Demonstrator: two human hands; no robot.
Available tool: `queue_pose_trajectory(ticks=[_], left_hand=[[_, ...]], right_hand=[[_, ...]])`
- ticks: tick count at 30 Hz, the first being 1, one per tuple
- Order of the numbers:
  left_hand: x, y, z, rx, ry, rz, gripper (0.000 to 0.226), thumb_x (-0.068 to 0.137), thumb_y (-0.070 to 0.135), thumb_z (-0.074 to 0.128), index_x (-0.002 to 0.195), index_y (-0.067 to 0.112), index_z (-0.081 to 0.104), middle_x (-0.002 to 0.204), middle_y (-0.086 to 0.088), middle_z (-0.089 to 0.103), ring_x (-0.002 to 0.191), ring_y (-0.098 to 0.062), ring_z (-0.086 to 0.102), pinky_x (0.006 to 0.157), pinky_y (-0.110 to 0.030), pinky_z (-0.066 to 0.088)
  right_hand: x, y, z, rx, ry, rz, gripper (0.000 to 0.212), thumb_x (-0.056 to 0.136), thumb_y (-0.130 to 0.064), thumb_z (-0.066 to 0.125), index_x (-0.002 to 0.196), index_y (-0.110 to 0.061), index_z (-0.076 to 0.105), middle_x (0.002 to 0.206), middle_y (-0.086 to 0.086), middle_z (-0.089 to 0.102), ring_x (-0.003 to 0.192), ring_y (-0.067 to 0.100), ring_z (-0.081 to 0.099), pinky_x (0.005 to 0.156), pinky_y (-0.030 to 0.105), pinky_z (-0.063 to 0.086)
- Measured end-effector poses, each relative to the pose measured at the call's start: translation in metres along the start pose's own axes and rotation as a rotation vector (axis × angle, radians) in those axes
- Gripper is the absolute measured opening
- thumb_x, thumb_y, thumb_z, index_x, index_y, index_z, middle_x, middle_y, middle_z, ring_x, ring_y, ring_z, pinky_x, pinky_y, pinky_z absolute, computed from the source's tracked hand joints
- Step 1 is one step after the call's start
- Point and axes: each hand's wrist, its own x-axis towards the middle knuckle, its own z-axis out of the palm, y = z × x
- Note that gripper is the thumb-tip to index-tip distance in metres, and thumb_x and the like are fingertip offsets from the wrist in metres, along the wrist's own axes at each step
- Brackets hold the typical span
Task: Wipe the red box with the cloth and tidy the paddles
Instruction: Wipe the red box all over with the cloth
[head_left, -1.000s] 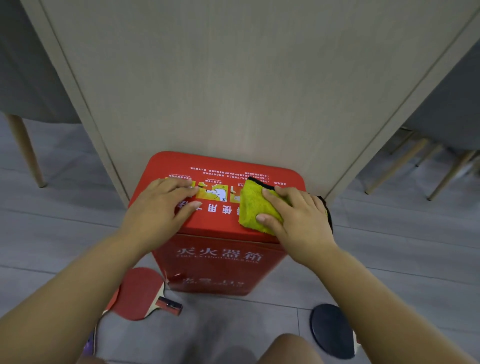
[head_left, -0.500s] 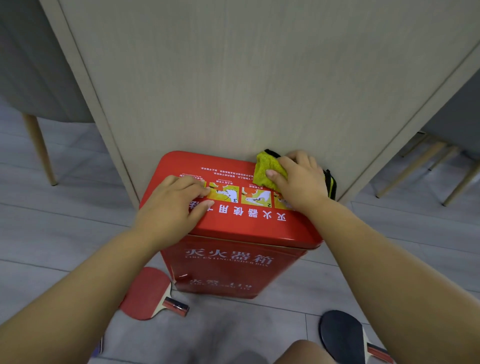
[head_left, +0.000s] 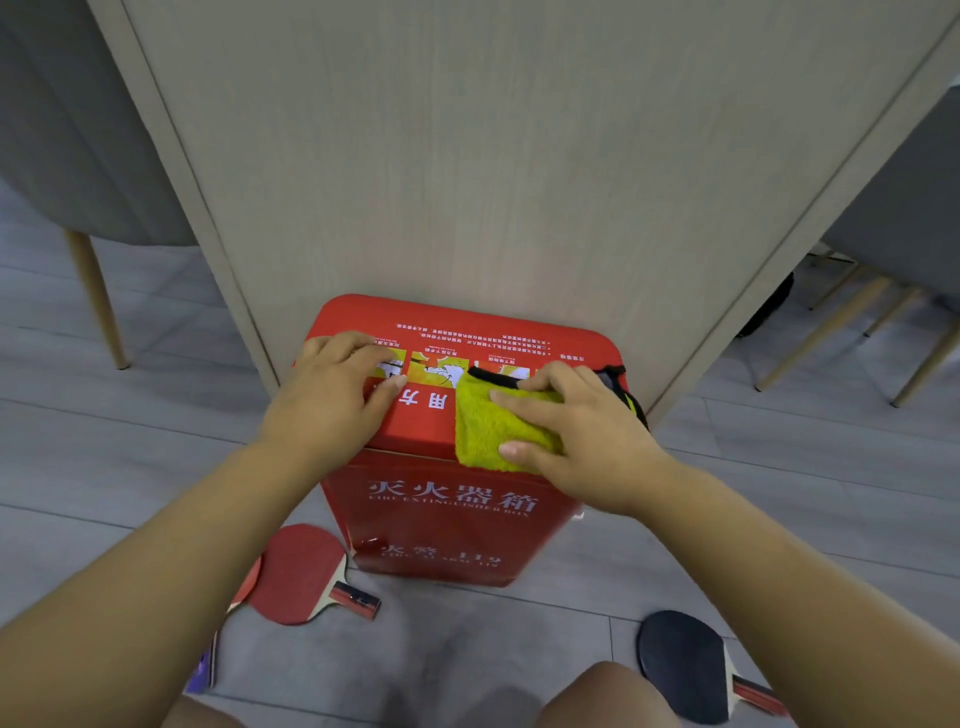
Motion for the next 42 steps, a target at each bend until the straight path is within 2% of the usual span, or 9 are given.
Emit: queue_pose_trajectory(ticks=[4, 9, 13, 20, 26, 32, 38, 42], left_hand=[[-0.007, -0.002, 0.004, 0.073, 0.032, 0.003, 0.057, 0.088, 0.051, 0.029, 0.116, 0.017, 0.065, 0.125, -0.005, 0.061, 0.115, -0.032, 0.053, 0.098, -0.046, 0.043], [-0.007, -0.003, 0.010, 0.083, 0.079, 0.044, 0.047, 0.093, 0.036, 0.032, 0.110, 0.010, 0.068, 0.117, -0.012, 0.066, 0.107, -0.036, 0.059, 0.098, -0.046, 0.044], [-0.007, -0.004, 0.016, 0.096, 0.116, 0.052, 0.041, 0.093, 0.027, 0.034, 0.108, 0.009, 0.068, 0.114, -0.012, 0.067, 0.104, -0.035, 0.061, 0.096, -0.046, 0.046], [-0.005, -0.010, 0.022, 0.090, 0.113, 0.047, 0.039, 0.094, 0.027, 0.033, 0.109, 0.012, 0.065, 0.115, -0.007, 0.066, 0.107, -0.032, 0.059, 0.095, -0.049, 0.044], [-0.004, -0.011, 0.018, 0.055, 0.132, 0.027, 0.040, 0.093, 0.032, 0.031, 0.107, 0.016, 0.065, 0.114, -0.002, 0.065, 0.107, -0.029, 0.057, 0.093, -0.046, 0.044], [-0.007, -0.010, 0.009, 0.004, 0.126, 0.024, 0.042, 0.091, 0.036, 0.033, 0.105, 0.014, 0.065, 0.117, -0.003, 0.064, 0.107, -0.028, 0.057, 0.093, -0.043, 0.045], [-0.020, -0.017, -0.001, -0.101, 0.094, 0.032, 0.047, 0.087, 0.044, 0.041, 0.106, 0.010, 0.068, 0.117, -0.007, 0.063, 0.112, -0.030, 0.053, 0.098, -0.038, 0.037], [-0.037, -0.031, -0.004, -0.150, 0.165, 0.034, 0.048, 0.087, 0.045, 0.042, 0.101, 0.009, 0.071, 0.113, -0.008, 0.065, 0.106, -0.028, 0.056, 0.095, -0.031, 0.037]], right_hand=[[-0.001, 0.007, 0.008, -0.007, 0.086, -0.036, 0.059, 0.086, -0.059, 0.036, 0.131, -0.027, 0.056, 0.114, 0.002, 0.053, 0.101, 0.024, 0.049, 0.089, 0.035, 0.038], [0.041, 0.012, 0.009, -0.013, 0.093, 0.044, 0.069, 0.081, -0.066, 0.022, 0.136, -0.033, 0.049, 0.122, -0.001, 0.048, 0.109, 0.022, 0.042, 0.095, 0.037, 0.030], [0.085, 0.016, 0.013, -0.084, 0.093, 0.148, 0.052, 0.093, -0.057, 0.035, 0.140, -0.035, 0.040, 0.133, 0.000, 0.040, 0.120, 0.023, 0.034, 0.100, 0.036, 0.024], [0.118, 0.009, 0.020, -0.158, 0.141, 0.239, 0.047, 0.096, -0.054, 0.033, 0.140, -0.039, 0.036, 0.133, 0.002, 0.039, 0.120, 0.028, 0.035, 0.100, 0.040, 0.026], [0.105, -0.001, 0.012, -0.110, 0.064, 0.254, 0.048, 0.095, -0.055, 0.034, 0.141, -0.039, 0.035, 0.132, 0.002, 0.037, 0.121, 0.027, 0.033, 0.101, 0.040, 0.026], [0.052, -0.022, 0.012, -0.058, 0.048, 0.173, 0.046, 0.092, -0.058, 0.039, 0.136, -0.045, 0.041, 0.121, -0.004, 0.039, 0.110, 0.022, 0.035, 0.092, 0.034, 0.025], [0.013, -0.031, 0.014, -0.041, 0.045, 0.128, 0.071, 0.077, -0.070, 0.014, 0.136, -0.044, 0.043, 0.115, -0.007, 0.039, 0.104, 0.016, 0.034, 0.089, 0.031, 0.023], [0.014, -0.031, 0.017, -0.051, 0.071, 0.126, 0.072, 0.077, -0.069, 0.012, 0.135, -0.042, 0.045, 0.116, -0.006, 0.040, 0.099, 0.014, 0.031, 0.088, 0.031, 0.022]])
